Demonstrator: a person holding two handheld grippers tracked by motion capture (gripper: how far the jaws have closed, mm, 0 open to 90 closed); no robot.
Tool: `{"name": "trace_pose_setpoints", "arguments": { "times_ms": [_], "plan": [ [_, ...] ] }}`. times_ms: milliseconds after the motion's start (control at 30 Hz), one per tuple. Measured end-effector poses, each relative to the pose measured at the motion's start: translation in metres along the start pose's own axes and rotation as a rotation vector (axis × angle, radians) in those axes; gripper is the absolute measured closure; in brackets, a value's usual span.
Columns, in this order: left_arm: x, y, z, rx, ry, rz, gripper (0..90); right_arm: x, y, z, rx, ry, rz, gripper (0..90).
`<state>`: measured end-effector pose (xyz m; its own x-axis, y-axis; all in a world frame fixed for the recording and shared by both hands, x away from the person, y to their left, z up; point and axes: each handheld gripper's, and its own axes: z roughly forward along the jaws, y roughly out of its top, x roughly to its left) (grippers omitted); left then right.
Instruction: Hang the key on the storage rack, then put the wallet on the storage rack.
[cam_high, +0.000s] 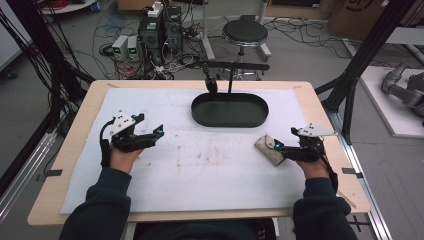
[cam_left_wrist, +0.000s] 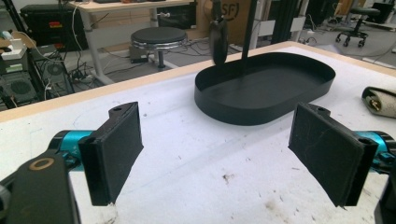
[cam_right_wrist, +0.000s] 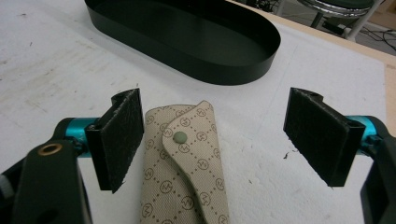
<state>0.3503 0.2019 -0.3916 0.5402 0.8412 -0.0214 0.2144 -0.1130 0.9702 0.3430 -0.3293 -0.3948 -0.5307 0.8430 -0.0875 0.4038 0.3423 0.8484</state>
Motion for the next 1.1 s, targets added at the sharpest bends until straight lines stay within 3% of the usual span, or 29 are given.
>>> {"name": "trace_pose_setpoints", "arguments": {
  "times_ms": [133, 233, 733, 833, 1100],
  "plan": [
    [-0.002, 0.002, -0.004, -0.025, -0.003, 0.009, 17.1, -0.003, 0.000, -0.002, -0.011, -0.012, 0.012, 20.7],
    [-0.001, 0.001, -0.003, -0.012, -0.005, -0.003, 17.1, -0.005, -0.001, 0.000, -0.001, -0.013, 0.018, 20.7],
    [0.002, -0.008, -0.011, -0.024, 0.006, -0.025, 17.2, 0.000, -0.011, 0.002, 0.036, 0.024, 0.029, 20.6],
    [0.003, -0.011, -0.011, -0.013, 0.011, -0.016, 17.2, 0.003, -0.013, 0.005, 0.065, 0.051, 0.019, 20.7],
    [0.005, -0.015, -0.006, 0.002, 0.002, -0.022, 17.5, 0.008, -0.018, 0.018, 0.128, 0.056, 0.007, 20.6]
  ]
}}
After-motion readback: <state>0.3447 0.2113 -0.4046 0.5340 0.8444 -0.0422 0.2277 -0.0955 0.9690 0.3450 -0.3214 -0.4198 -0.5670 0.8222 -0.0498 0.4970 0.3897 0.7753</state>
